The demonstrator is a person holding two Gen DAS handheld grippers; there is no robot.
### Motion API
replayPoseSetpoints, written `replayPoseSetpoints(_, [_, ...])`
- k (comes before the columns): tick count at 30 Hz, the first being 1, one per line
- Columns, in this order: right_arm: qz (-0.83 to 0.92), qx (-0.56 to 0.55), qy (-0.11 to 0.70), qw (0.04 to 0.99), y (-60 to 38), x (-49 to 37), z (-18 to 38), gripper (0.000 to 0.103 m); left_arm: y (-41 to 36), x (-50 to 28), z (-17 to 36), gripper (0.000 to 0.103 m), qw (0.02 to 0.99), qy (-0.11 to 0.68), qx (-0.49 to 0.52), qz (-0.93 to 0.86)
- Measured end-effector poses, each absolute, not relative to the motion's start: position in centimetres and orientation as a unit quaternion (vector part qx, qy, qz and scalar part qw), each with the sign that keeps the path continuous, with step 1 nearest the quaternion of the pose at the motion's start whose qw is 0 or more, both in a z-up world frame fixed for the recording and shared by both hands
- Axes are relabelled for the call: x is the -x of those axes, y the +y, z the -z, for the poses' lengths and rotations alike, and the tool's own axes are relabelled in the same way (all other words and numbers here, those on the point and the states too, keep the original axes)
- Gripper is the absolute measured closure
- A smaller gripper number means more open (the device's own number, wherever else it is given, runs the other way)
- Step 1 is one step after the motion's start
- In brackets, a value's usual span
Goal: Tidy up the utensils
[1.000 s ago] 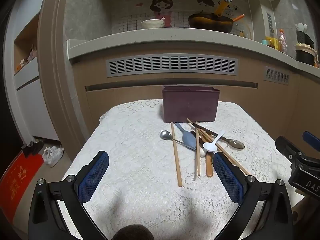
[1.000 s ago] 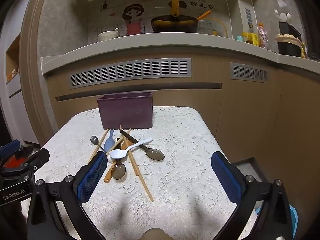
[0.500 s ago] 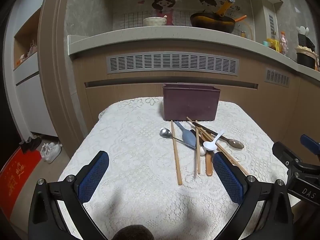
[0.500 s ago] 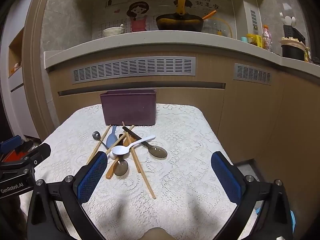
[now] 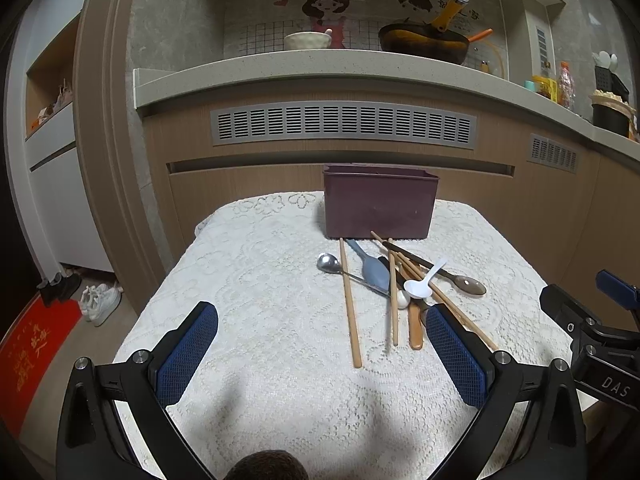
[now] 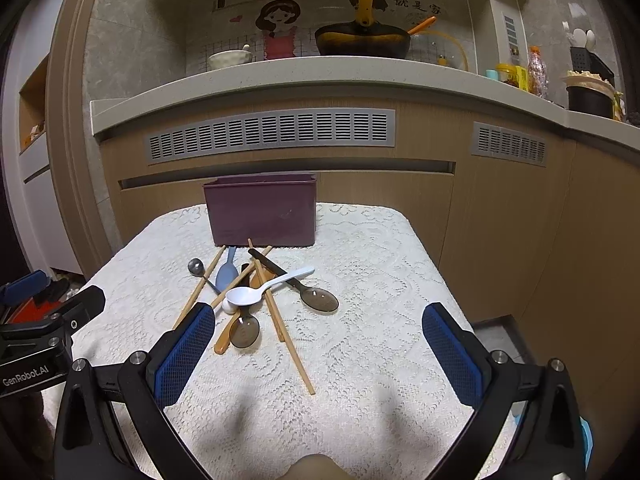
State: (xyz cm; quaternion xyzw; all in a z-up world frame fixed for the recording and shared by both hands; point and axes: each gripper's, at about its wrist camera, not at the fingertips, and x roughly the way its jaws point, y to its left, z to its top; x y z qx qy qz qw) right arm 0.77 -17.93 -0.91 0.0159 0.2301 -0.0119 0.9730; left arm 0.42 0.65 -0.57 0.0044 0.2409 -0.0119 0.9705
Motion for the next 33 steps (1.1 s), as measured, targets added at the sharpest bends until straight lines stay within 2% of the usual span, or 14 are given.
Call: replayPoseSetpoints(33, [-0.003, -0.019, 0.235, 0.972, -17.83, -0.97, 0.55, 0.000, 0.80, -0.30, 0.20, 0.000, 0.971, 0.241, -0.003, 0.013])
